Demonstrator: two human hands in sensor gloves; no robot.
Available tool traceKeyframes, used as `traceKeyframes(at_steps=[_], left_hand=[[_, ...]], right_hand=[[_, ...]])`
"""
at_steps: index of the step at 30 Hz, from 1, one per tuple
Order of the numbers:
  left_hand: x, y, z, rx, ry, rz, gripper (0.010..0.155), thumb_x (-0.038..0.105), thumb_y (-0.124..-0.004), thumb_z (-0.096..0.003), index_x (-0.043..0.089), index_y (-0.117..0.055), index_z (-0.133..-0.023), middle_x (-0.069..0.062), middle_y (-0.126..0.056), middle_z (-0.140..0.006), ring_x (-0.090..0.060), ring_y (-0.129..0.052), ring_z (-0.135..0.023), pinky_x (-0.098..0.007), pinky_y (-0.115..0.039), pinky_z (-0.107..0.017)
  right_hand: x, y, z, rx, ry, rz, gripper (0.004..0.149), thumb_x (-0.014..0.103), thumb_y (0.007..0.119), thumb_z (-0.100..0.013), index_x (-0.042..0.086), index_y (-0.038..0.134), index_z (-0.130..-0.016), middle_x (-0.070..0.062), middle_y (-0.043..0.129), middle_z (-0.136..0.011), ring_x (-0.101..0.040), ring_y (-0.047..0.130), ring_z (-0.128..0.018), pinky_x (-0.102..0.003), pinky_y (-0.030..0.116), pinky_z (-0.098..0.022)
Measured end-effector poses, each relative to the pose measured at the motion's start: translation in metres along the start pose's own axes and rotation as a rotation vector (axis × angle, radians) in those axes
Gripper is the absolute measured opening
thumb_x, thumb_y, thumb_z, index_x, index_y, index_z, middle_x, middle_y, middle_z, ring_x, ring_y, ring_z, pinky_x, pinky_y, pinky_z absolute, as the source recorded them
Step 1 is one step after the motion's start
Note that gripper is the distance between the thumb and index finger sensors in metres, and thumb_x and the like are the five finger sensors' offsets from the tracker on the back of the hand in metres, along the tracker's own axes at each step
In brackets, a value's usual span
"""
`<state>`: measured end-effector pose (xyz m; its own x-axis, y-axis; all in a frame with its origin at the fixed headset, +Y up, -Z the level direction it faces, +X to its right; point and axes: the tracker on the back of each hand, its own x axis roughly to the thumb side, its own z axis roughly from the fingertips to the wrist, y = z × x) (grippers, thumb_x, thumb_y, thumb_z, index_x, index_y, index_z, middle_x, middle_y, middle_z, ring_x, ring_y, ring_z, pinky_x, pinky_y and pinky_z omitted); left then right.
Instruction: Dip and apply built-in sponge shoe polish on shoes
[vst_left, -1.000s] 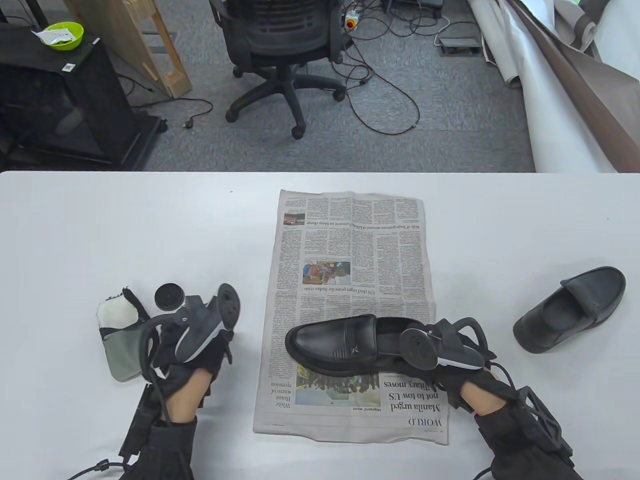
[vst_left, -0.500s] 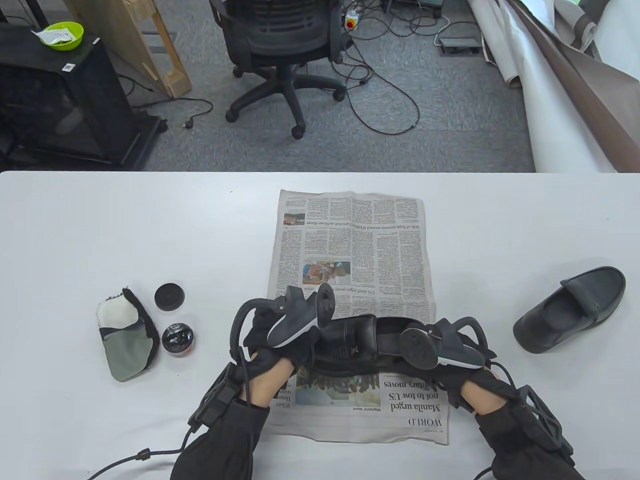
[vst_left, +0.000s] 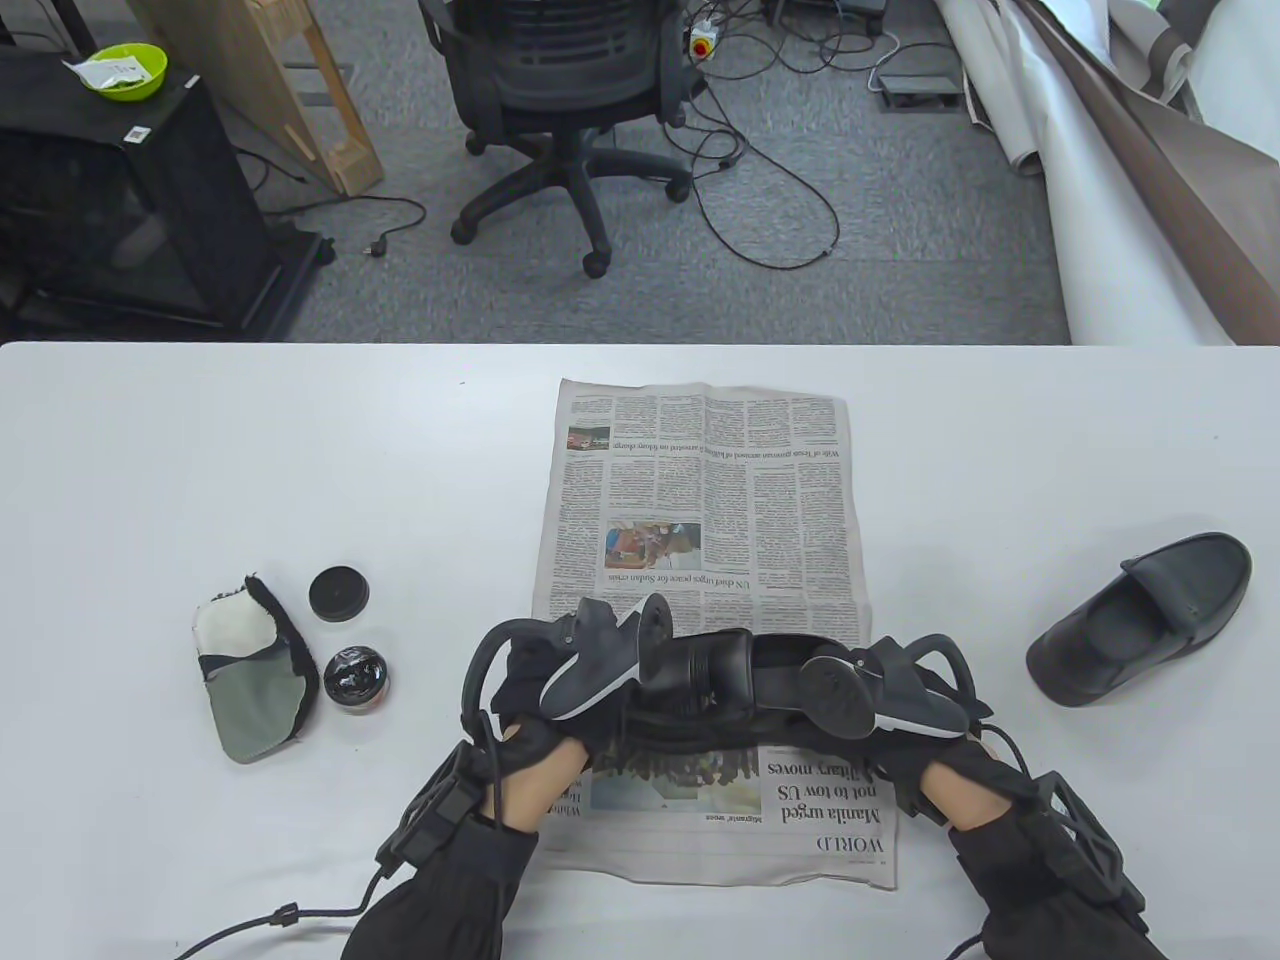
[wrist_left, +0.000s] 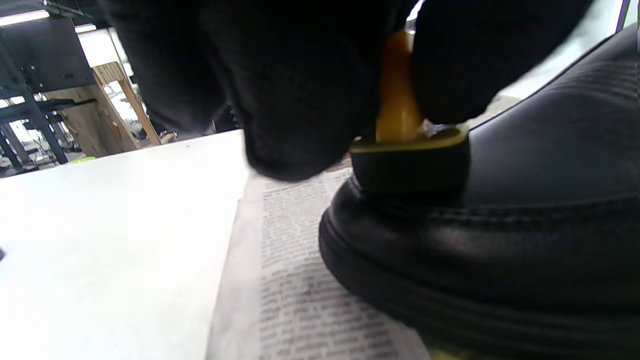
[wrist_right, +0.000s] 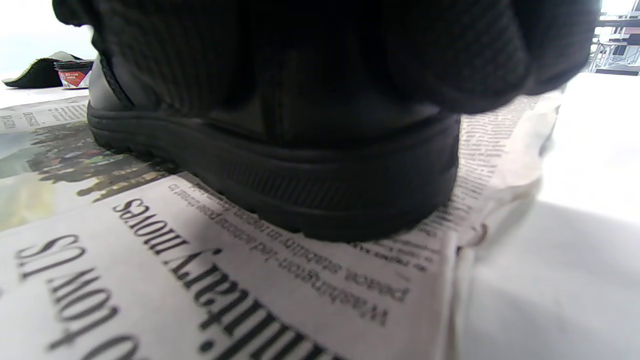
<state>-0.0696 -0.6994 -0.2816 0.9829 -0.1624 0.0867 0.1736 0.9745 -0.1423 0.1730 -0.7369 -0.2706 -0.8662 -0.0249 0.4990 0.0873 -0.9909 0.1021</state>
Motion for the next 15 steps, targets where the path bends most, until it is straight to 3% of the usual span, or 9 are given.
traceKeyframes(at_steps=[7, 11, 15], left_hand=[[0.006, 0.001, 0.008, -0.097, -0.096, 0.097, 0.05, 0.048, -0.093, -0.0414, 0.021, -0.088, -0.084, -0.003, -0.104, -0.067, -0.003, -0.109, -0.036, -0.041, -0.088, -0.057], [0.013, 0.002, 0.004, -0.023, -0.097, 0.167, 0.05, 0.048, -0.092, -0.0417, 0.022, -0.087, -0.084, -0.003, -0.104, -0.068, -0.003, -0.109, -0.036, -0.04, -0.089, -0.057], [0.019, 0.0, -0.006, 0.089, -0.042, 0.068, 0.05, 0.049, -0.09, -0.042, 0.023, -0.086, -0.084, -0.002, -0.102, -0.067, -0.004, -0.108, -0.037, -0.041, -0.087, -0.058]], right_hand=[[0.0, 0.0, 0.0, 0.0, 0.007, 0.006, 0.042, 0.058, 0.081, -0.031, 0.026, 0.088, -0.056, 0.0, 0.083, -0.07, -0.019, 0.093, -0.033, -0.046, 0.081, -0.05], [0.0, 0.0, 0.0, 0.007, 0.0, 0.001, 0.041, 0.059, 0.081, -0.031, 0.026, 0.088, -0.056, 0.0, 0.083, -0.07, -0.02, 0.093, -0.034, -0.046, 0.081, -0.05], [-0.001, 0.0, -0.001, 0.015, -0.01, -0.009, 0.041, 0.059, 0.082, -0.031, 0.026, 0.088, -0.056, 0.0, 0.083, -0.07, -0.02, 0.093, -0.034, -0.047, 0.081, -0.05]])
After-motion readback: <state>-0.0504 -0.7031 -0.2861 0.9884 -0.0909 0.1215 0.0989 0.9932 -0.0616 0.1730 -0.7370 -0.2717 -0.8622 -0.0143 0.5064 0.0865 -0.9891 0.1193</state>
